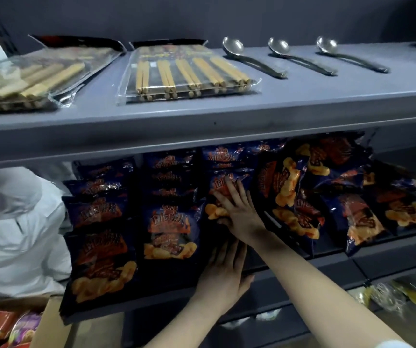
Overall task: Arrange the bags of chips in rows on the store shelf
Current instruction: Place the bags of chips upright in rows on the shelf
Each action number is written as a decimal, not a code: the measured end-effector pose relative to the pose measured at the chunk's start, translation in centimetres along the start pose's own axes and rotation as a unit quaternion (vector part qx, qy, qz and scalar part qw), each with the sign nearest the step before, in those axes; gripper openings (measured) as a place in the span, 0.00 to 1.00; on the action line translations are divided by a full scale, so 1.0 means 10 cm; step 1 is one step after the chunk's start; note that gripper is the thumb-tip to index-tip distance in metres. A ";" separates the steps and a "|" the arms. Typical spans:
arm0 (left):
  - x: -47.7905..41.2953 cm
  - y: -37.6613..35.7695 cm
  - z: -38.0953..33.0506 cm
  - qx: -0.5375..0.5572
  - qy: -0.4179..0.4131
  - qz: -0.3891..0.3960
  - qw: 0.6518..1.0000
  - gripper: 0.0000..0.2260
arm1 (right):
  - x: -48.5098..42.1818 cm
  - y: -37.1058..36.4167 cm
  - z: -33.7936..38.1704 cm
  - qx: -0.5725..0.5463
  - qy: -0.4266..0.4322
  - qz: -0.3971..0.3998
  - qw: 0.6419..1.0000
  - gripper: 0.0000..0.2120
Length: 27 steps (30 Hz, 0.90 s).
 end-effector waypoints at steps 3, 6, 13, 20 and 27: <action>0.02 -0.01 -0.01 0.005 0.004 0.015 1.000 0.28 | 0.04 0.02 0.01 0.008 0.008 -0.006 1.000 0.38; 0.01 -0.01 0.00 0.006 0.007 0.017 1.000 0.28 | 0.10 0.05 0.00 -0.007 0.027 -0.035 0.999 0.38; 0.02 -0.10 0.01 0.008 0.007 0.029 1.000 0.28 | 0.42 0.22 0.04 -0.093 0.071 -0.090 0.989 0.35; -0.10 0.07 -0.01 0.036 0.037 0.021 0.998 0.31 | 0.74 1.15 -0.26 -0.212 0.085 -0.293 0.928 0.24; -0.97 0.65 -0.01 0.104 0.050 -0.133 0.984 0.31 | 0.94 1.54 -0.94 -0.197 0.002 -0.352 0.915 0.23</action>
Point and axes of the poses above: each hand's wrist, its own x-axis away from the middle knuckle, its own y-axis out of the back of the hand, z = x × y, the point moved 7 cm from there along -x, towards the middle knuckle, and after that the axes turned 13 degrees about -y, right-handed, at the moved point
